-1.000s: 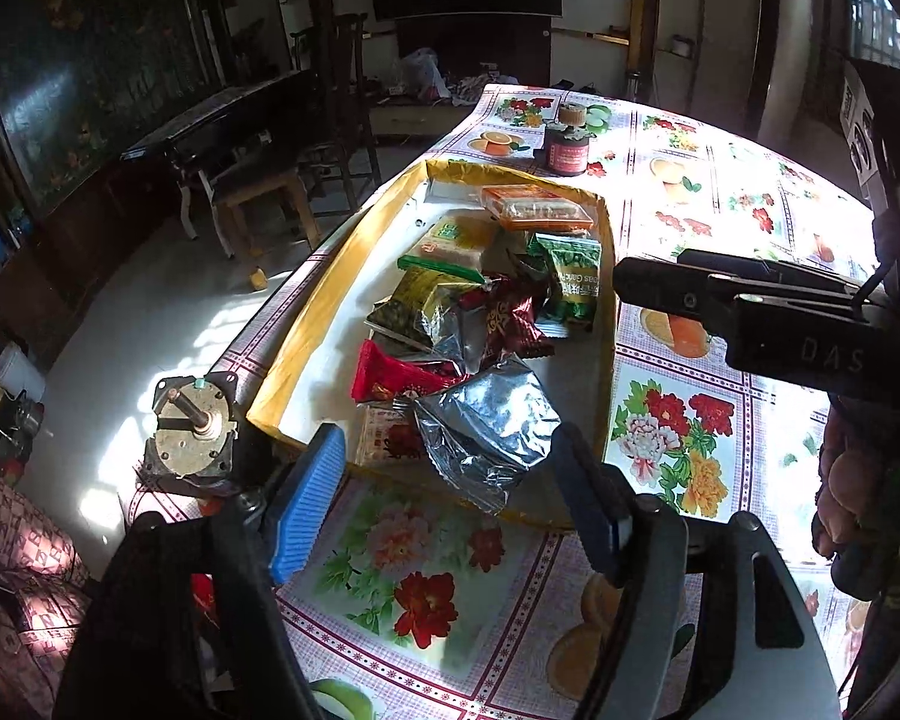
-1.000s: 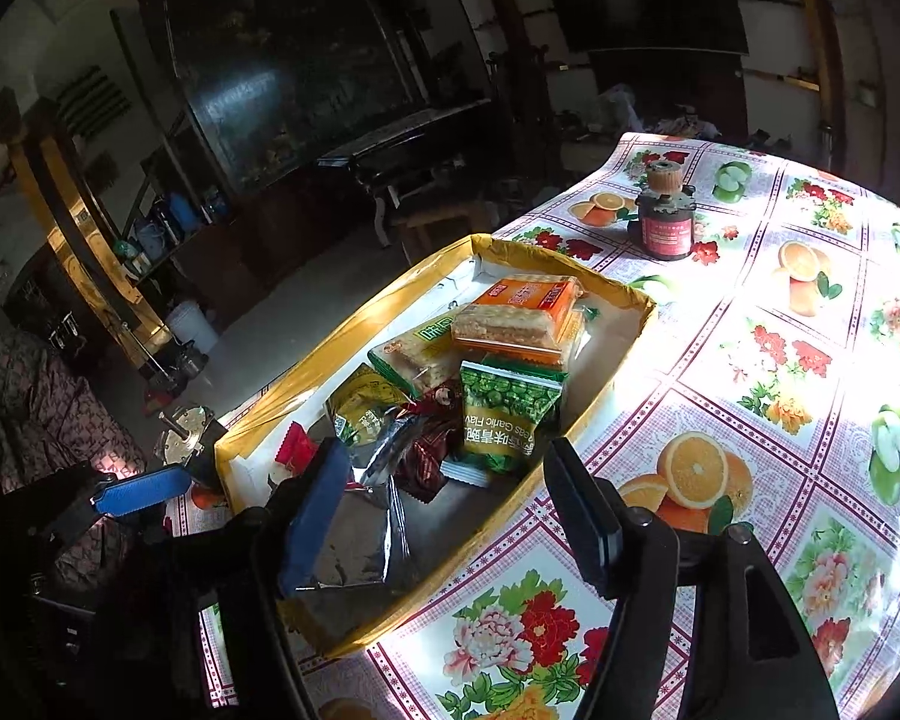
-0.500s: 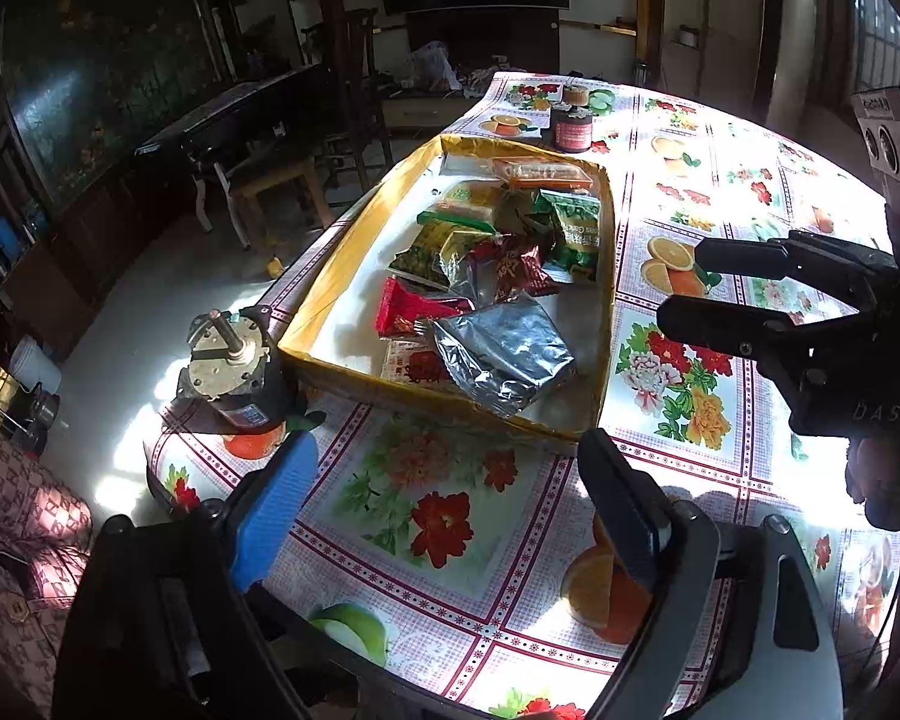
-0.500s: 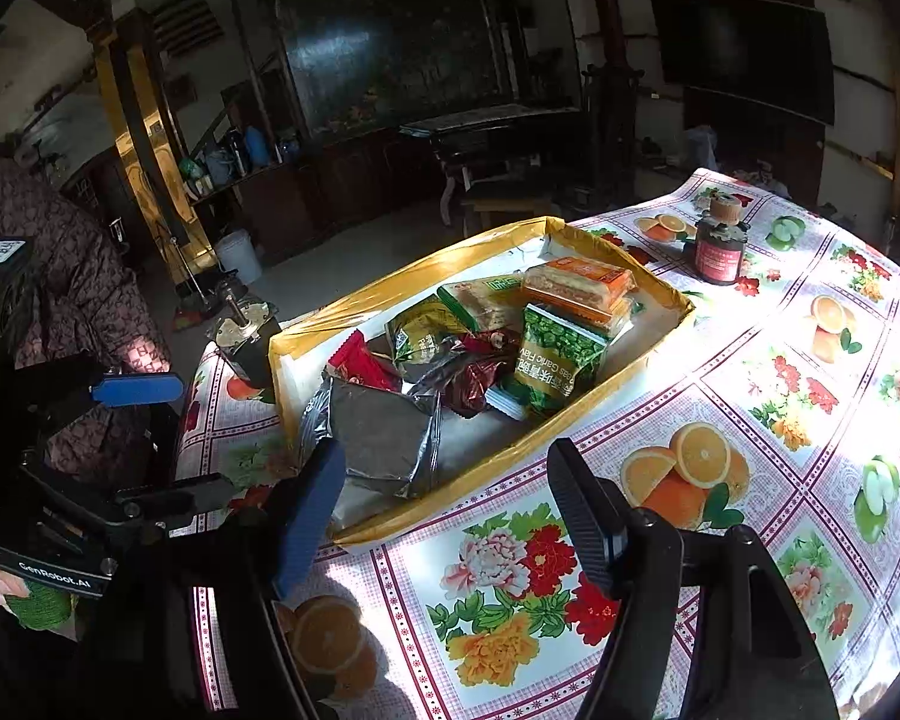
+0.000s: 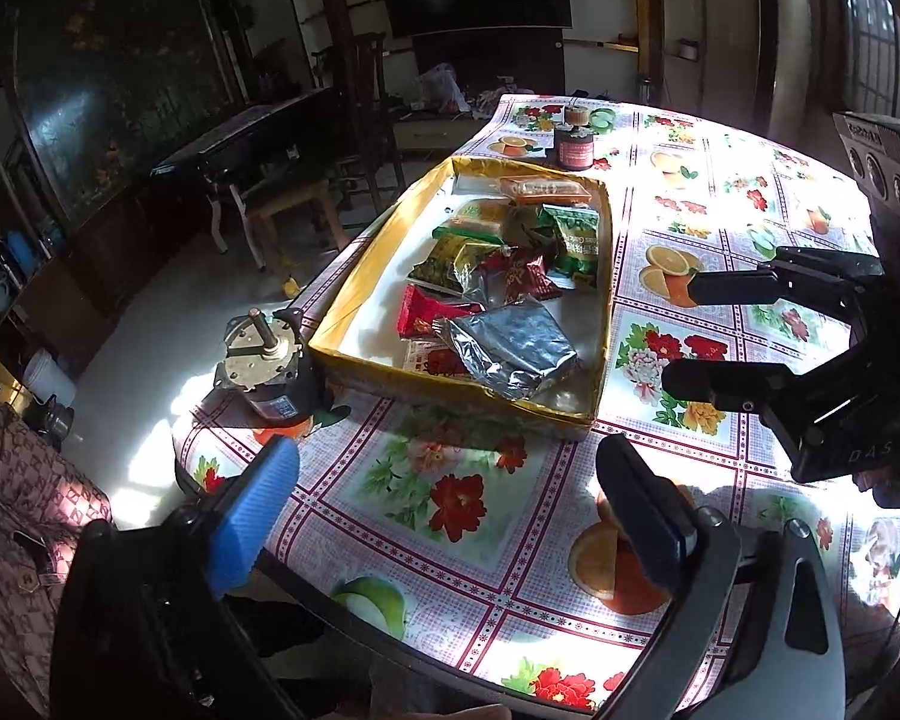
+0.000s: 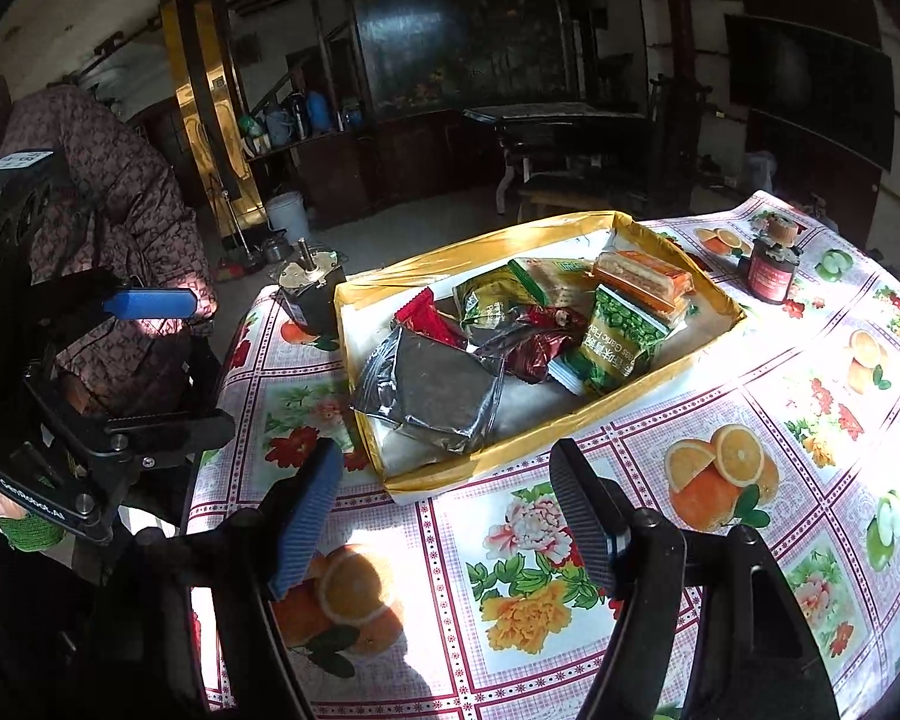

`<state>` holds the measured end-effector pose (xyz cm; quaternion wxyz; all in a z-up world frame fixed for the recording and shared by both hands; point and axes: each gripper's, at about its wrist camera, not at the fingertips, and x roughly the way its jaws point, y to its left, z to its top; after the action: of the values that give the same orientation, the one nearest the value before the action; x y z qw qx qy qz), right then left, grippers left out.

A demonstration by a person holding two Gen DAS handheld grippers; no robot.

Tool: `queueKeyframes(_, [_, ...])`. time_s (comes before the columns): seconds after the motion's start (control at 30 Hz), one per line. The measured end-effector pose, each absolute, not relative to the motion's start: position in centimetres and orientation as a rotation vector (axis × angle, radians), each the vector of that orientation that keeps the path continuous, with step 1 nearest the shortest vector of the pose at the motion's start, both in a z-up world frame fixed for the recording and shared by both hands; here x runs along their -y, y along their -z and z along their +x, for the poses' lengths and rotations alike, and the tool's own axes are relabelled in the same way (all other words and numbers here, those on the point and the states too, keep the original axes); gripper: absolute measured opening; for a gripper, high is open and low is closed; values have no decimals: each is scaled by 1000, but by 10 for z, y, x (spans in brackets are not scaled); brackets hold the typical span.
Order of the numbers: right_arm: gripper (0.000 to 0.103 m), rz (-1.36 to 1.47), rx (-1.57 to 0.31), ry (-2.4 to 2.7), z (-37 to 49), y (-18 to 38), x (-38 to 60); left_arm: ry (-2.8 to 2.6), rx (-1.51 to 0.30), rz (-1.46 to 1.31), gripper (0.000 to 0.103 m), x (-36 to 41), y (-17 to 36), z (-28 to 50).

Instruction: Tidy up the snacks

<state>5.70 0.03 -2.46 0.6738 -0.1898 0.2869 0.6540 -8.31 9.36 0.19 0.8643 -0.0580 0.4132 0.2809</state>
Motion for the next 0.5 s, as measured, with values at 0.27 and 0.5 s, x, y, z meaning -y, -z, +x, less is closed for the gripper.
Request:
queueKeyframes(0.27, [72,-473,-644,-1467,52,25,2,-586,-867,-128,99,-91,-2,-86])
queueKeyframes(0.5, [72,-484,-658,-1436,51,29,5,-605,-833,-126,99,-91,-6,-89])
